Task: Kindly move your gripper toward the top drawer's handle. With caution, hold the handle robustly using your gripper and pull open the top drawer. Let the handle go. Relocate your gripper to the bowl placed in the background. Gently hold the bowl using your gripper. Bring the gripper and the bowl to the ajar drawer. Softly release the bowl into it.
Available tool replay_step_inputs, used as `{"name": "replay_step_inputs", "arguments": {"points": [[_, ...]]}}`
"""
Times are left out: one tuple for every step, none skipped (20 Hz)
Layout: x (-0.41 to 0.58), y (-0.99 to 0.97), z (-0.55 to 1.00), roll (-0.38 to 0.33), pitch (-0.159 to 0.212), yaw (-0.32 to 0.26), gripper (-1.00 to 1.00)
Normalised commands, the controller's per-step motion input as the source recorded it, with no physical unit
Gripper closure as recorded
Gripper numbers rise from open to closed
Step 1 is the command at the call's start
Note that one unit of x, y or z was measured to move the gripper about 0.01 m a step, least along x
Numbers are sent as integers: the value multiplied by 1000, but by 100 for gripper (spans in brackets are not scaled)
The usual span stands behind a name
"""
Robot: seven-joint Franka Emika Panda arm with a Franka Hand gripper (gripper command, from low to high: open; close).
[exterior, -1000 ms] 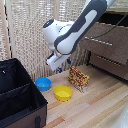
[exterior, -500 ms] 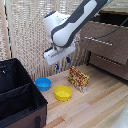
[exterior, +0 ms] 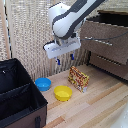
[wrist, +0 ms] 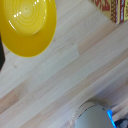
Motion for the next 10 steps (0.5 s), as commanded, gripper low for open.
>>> {"name": "replay_step_inputs", "arguments": {"points": [[177,186,-171,74,96,-303,-100],[229,180,-186,70,93,-295,-100],[346,157,-200,57,84,-272,-100],[431,146,-177,43,73,-252,-100],[514,180,-146,32,63,-221,-100],[600,177,-137,24,57,-198,-100],[669,209,-117,14,50,-171,-100],[731,243,-80,3,40,-148,-100],[789,283,-57,0,38,-123,-100],[811,291,-51,0,35,-115,-100]]}}
